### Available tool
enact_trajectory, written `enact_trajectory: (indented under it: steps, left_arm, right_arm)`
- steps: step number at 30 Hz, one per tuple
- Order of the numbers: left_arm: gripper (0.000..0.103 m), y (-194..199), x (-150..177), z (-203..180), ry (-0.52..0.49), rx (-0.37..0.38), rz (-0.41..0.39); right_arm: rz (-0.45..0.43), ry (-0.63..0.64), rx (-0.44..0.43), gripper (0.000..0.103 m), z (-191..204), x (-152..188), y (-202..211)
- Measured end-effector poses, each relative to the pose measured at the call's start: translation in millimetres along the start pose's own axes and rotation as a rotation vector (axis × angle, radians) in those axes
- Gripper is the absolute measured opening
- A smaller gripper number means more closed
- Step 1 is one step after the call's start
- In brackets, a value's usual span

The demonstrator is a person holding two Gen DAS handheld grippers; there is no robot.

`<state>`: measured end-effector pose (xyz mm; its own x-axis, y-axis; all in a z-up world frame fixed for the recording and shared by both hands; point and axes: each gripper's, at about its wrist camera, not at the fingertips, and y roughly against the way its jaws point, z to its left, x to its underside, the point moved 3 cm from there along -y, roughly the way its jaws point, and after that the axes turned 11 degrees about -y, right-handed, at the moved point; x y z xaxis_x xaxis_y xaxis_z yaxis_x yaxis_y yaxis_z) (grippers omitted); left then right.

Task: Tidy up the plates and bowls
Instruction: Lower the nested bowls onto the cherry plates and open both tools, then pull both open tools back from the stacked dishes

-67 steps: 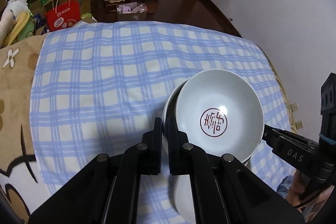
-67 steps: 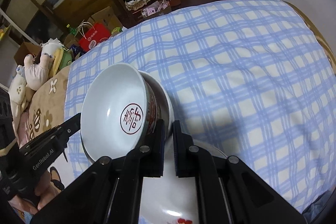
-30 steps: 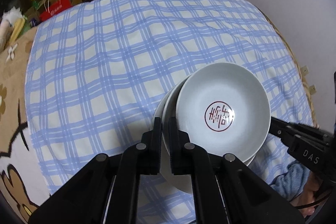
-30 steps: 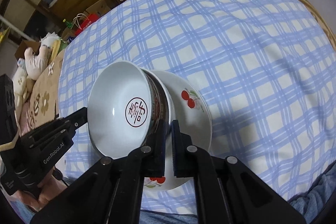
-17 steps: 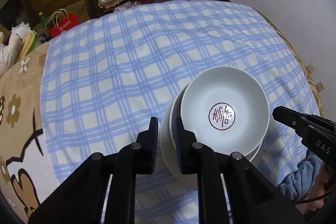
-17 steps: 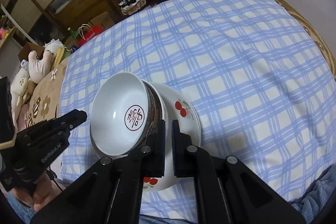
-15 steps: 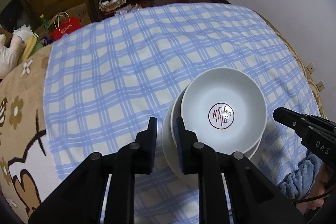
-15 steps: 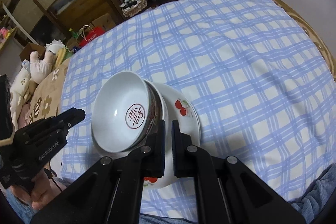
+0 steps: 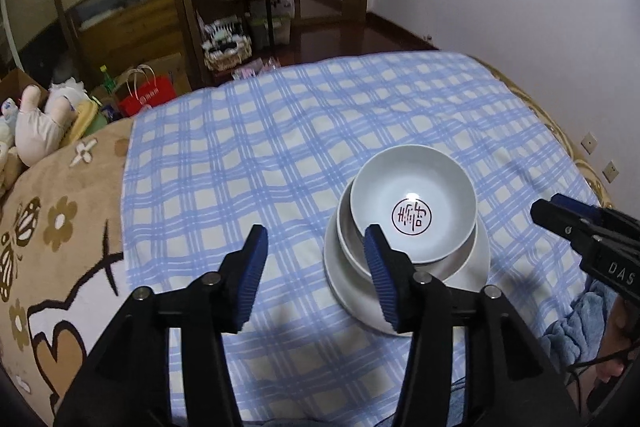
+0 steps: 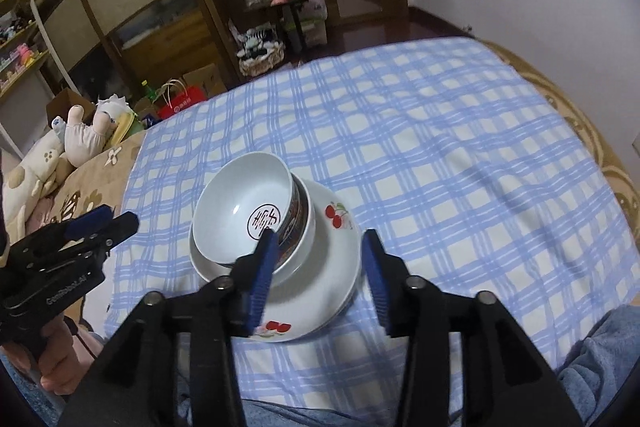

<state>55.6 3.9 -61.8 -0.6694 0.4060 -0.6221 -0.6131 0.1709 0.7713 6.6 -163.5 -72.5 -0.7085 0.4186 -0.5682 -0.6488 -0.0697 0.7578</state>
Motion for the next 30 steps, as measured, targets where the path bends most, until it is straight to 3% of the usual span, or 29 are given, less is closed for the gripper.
enact_trajectory:
  steps: [3, 6, 11, 13, 22, 30]
  left_arm:
    - [0.054, 13, 6, 1, 0.005, -0.023, -0.045]
    - [0.069, 26, 11, 2, 0.020, -0.020, -0.092]
    - [0.084, 43, 19, -2, 0.003, -0.076, -0.168]
    - [0.090, 47, 23, -1, 0.021, -0.082, -0.192]
    - [0.092, 42, 32, 11, 0.076, -0.107, -0.177]
    - [0.092, 44, 36, 19, 0.117, -0.103, -0.224]
  right_arm:
    - [-0.049, 0.011, 0.005, 0.061, -2, 2, 12]
    - [-0.092, 0.000, -0.003, 0.071, -7, 3, 23]
    - [-0.198, 0.043, 0.015, 0.096, -7, 4, 40]
    - [-0.221, 0.058, 0.039, 0.101, -7, 4, 42]
    - [-0.308, 0.040, 0.045, 0.103, -16, 3, 49]
    - [-0.309, 0.018, 0.068, 0.103, -23, 3, 46]
